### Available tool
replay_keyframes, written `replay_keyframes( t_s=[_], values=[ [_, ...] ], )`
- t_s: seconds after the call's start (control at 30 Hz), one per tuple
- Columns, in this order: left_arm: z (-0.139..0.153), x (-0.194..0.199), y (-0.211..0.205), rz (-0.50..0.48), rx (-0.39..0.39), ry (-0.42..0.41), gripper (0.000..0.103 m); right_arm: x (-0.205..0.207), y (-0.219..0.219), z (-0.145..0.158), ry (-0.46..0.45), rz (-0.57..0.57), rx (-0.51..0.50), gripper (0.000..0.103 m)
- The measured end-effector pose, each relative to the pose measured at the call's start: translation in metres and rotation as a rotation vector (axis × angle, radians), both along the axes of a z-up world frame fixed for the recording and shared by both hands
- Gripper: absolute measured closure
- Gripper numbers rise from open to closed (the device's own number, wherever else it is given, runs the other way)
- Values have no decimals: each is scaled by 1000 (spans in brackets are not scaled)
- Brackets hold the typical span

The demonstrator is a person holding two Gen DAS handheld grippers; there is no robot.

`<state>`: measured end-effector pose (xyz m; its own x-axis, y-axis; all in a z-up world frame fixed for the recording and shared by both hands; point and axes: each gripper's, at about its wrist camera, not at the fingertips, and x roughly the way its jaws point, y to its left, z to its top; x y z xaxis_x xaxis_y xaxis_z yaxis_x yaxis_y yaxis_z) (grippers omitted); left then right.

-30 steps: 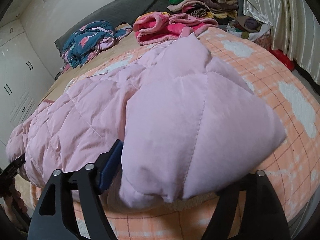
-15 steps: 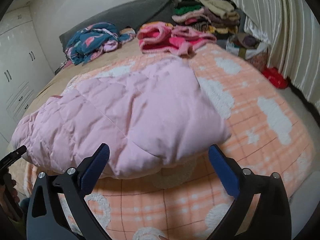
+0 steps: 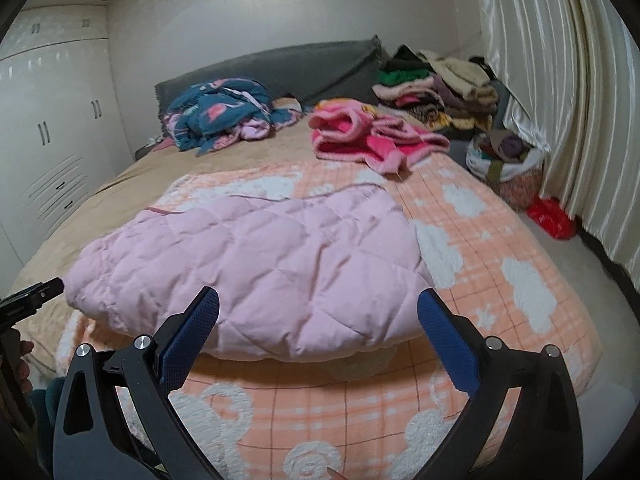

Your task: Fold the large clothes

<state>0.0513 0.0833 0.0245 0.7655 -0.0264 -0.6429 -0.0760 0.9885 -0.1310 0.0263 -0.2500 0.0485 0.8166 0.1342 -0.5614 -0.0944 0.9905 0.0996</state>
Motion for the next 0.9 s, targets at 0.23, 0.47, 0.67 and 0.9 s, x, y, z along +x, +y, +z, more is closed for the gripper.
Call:
replay_keyframes(
  t_s=[0.23, 0.47, 0.67, 0.9],
  values=[
    [3, -19, -16, -30, 9, -26, 9, -24, 18, 11, -29, 30, -15, 4],
    [0, -34, -27, -44, 9, -31, 9, -42, 32, 3, -28, 52, -37, 4],
    [-10, -41, -35, -56, 21, -3, 9, -51, 38, -13, 4, 43, -12, 4],
    [-17, -44, -39, -60, 28, 11, 9, -55, 48, -29, 32, 53, -28, 4]
  ],
)
